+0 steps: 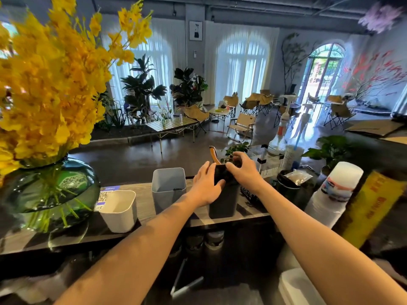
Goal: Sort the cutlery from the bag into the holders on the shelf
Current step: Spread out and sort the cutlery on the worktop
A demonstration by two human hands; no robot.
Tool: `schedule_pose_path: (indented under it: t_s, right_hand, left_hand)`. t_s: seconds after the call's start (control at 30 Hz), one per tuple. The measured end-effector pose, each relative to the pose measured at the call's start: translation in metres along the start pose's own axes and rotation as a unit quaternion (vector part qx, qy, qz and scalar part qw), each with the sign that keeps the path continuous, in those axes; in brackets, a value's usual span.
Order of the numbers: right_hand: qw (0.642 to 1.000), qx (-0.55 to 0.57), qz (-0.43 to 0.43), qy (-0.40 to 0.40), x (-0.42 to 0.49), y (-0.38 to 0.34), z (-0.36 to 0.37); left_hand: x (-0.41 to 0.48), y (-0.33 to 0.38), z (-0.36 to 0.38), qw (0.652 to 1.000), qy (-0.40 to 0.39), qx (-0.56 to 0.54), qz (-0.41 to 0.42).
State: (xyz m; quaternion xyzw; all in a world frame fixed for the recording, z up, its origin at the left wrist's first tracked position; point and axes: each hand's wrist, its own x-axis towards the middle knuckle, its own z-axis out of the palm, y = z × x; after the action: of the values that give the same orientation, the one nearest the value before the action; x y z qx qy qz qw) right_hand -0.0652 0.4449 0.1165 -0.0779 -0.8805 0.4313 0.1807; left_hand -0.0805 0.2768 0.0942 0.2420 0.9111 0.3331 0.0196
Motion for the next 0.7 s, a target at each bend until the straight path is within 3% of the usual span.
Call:
schedule_pose_path:
  t_s: [0.23,0.3,0.47,0.7]
  right_hand:
    - [0.993,0.101,-0.034,0.048,-0.076,-0.037,-0.007]
    - [0.988,0.138,-0.042,0.049,-0.107,-0.038,-0.002]
    - [0.981,0.19,-0.011,0.03,-0.156,-0.036,0.015]
    - [0.98,0.197,0.02,-0.008,-0.233,-0.004,0.062]
  left_hand:
    - [-0.052,-0.005,0.002,0.997,0.012,-0.069,-0.012]
    - [-0.075,-0.008,0.011,0.996,0.046,-0.071,-0.002]
    - [-0.111,-0.015,0.012,0.996,0.039,-0.083,0.006]
    - [-0.196,-0.053,0.044,0.98,0.037,-0.194,-0.029]
